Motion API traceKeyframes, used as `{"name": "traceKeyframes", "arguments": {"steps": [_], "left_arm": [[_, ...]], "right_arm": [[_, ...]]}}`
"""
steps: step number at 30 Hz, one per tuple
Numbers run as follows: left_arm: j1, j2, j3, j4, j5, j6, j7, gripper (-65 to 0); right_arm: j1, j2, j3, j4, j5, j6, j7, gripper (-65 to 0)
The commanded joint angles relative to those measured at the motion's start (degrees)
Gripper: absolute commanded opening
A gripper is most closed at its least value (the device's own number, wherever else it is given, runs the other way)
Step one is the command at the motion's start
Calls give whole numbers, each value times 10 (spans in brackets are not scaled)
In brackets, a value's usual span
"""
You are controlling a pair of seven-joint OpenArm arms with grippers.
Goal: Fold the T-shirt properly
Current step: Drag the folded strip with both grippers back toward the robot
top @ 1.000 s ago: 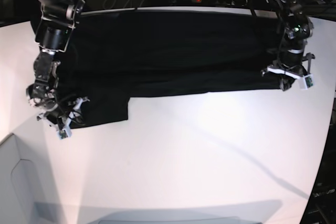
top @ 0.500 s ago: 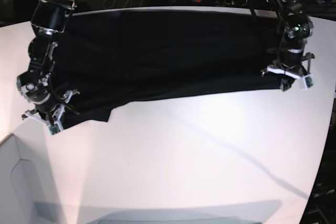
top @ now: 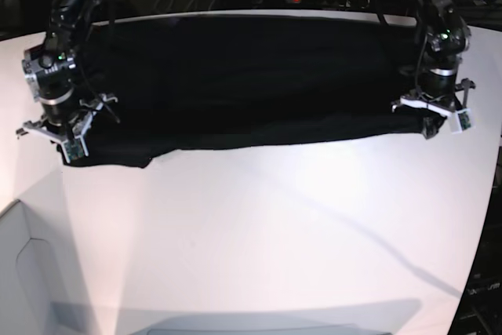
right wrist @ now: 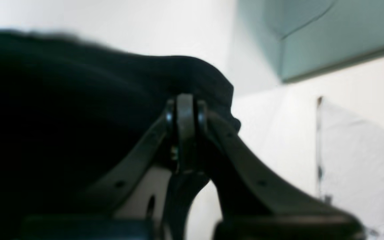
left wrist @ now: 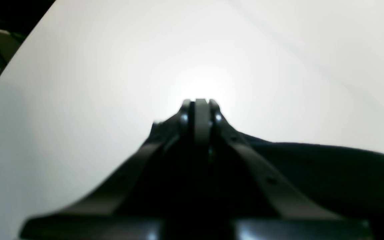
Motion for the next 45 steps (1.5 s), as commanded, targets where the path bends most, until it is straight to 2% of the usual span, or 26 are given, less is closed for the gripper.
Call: {"name": "traceKeyframes", "arguments": {"steps": [1,7,12,19,28,35,45], "left_arm": [[-2,-6,-3,12,-2,0,-12,-650],[7,-7,-2,13,-2,0,-12,-650],[30,-10,-3,20,-2,-1,-12,-650],[55,-11,-6,48,-2,-1,-12,-650],[87,-12,-9,65,-2,-1,-16,-650],[89,-15,-44,59,-2,-1,-12,-650],[88,-16,-40,28,-2,-1,-16,-650]], "right_arm": [[-3,0,2,10,3,2,12,-650],[-78,-24,5,13,4,2,17,-650],[-143,-37,6,13,4,2,86,-650],[-192,-48,59,11,4,2,153,-650],[-211,-49,98,12,4,2,156,-650],[-230,-48,96,11,4,2,156,-650],[-251,-26,93,13,4,2,157,-650]]}}
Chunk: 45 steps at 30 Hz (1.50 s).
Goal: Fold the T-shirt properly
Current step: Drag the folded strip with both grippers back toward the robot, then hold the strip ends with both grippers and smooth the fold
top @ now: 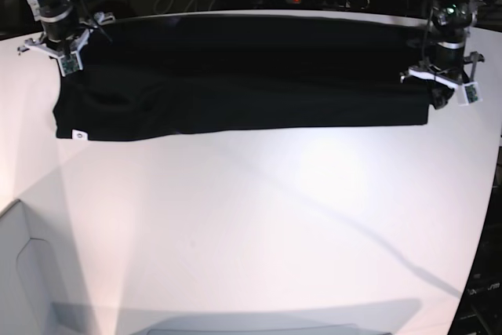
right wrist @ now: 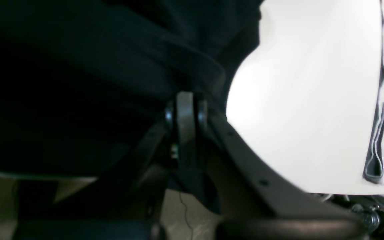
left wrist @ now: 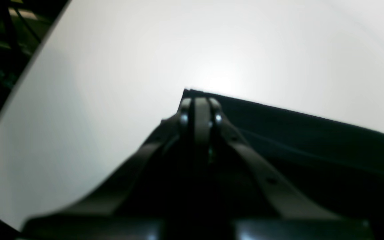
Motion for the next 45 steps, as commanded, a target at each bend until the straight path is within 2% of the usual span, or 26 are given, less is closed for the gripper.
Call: {"name": "traceKeyframes", "arguments": {"steps": [1,7,17,19,24,27,32,34,39,45], "left_arm": [[0,-7,-3,0,1,3,-13,-650],[-15,-7,-2,-17,0,3,-13,-650],[-18,-18,-1,-17,0,2,-10,-650],[-17,-18,-1,-17,0,2,-10,-650],[-12,-18,-1,-17,0,2,-9,-650],[-11,-15,-1,-17,0,2,-9,-650],[1,-15,14,-17,1,2,-9,-650],[7,-14,15,-17,0,2,-10,-650],[10,-13,15,-17,0,2,-9,-650],[10,-13,14,-17,0,2,-9,-650]], "right_arm": [[-8,5,5,10,0,2,5,-650],[-20,3,4,4,1,2,0,-650],[-21,2,-36,2,-2,2,0,-640],[-19,2,-35,2,-2,2,-1,-587],[-15,4,-29,3,-1,2,0,-389],[0,1,-8,6,0,2,0,-339],[69,-21,43,2,0,2,-2,-336],[93,-21,41,-4,-1,2,-19,-336],[153,-18,42,-31,-1,2,-102,-336],[168,-11,27,-86,-1,2,-113,-336]]}}
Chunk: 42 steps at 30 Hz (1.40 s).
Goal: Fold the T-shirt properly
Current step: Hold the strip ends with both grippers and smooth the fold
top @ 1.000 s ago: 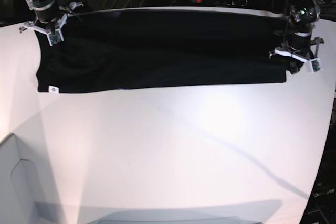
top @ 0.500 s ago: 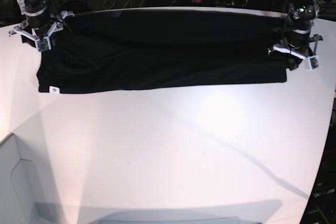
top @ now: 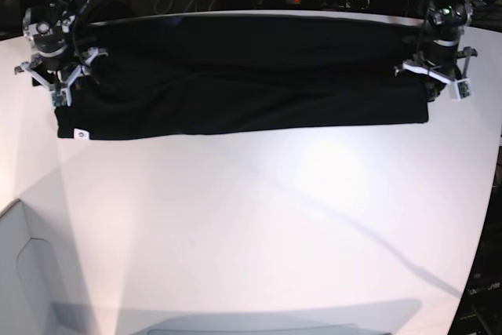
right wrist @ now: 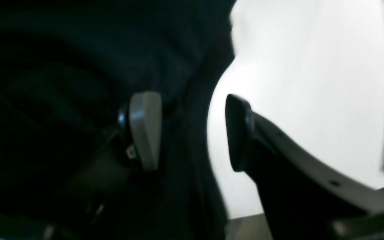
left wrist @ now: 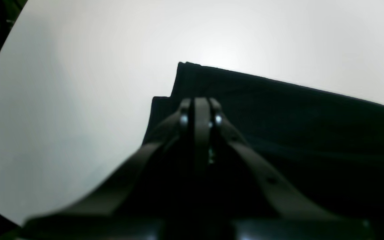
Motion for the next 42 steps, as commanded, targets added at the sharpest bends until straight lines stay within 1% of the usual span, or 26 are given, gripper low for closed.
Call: {"name": "traceKeyframes", "arguments": {"steps": [1,4,7,9,12,14,17,22,24,25,28,31,35,42], "left_arm": [[1,-7,-4,9,-2,0,-12,-650],[1,-6,-4,9,-2,0,-12,-650],[1,-6,-4,9,-2,0,-12,-650],[1,-6,-4,9,-2,0,-12,-650],[1,-6,-4,9,-2,0,-12,-650],[1,-6,-4,9,-2,0,-12,-650],[1,-6,-4,9,0,0,-12,-650],[1,-6,-4,9,1,0,-12,-650],[1,-6,-4,9,1,0,-12,-650],[1,-6,-4,9,1,0,-12,-650],[1,-6,-4,9,1,0,-12,-650],[1,-5,-4,9,1,0,-12,-650],[2,9,-7,10,2,0,-12,-650],[24,10,-7,15,2,0,-12,-650]], "right_arm": [[2,6,-6,1,7,1,14,-336],[14,14,-7,-27,7,1,14,-336],[28,15,-5,-56,7,1,14,-336],[32,24,-7,-64,8,1,14,-336],[35,27,-7,-71,9,1,14,-339],[47,27,-7,-71,7,1,14,-356],[53,27,-7,-71,7,1,14,-421],[71,27,-6,-77,6,1,14,-573],[75,36,-7,-77,6,1,14,-636],[77,39,-7,-76,6,1,14,-650],[79,45,-3,-73,6,1,13,-650],[78,60,-3,-58,6,1,12,-650],[66,62,-2,-33,6,1,9,-650],[7,61,-2,28,6,1,12,-650]]}}
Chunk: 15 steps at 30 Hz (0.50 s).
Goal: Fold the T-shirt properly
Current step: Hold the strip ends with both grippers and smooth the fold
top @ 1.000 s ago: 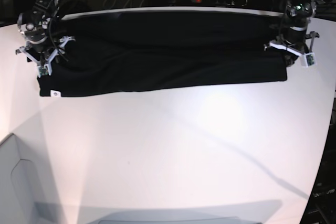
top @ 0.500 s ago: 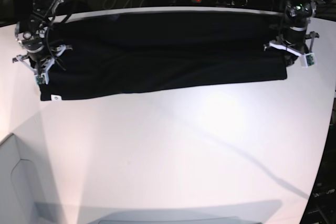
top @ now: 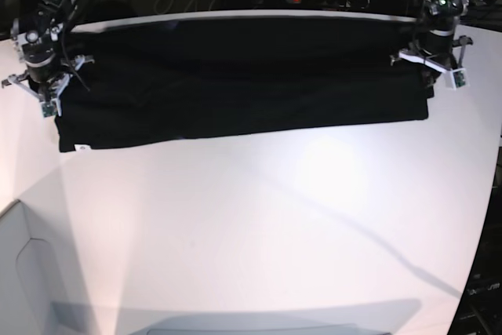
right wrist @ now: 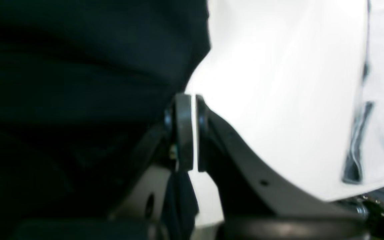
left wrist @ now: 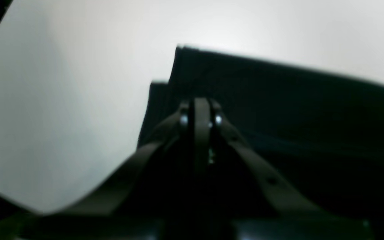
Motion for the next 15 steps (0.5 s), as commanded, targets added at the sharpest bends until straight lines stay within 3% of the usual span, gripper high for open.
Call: {"name": "traceKeyframes", "arguments": {"steps": [1,7,15], "left_arm": [[2,-6,-5,12,-2,0,-19,-650],[10,-9,-5,13,-2,0,-22,-650],[8,-5,-1,9,-5,0,-19,-650]], "right_arm": [[-7,6,3,17,2,2,11,-650],[-37,5,-1,45,5,2,12,-650],[-2,-4,-38,40,5,2,6,-628]]}}
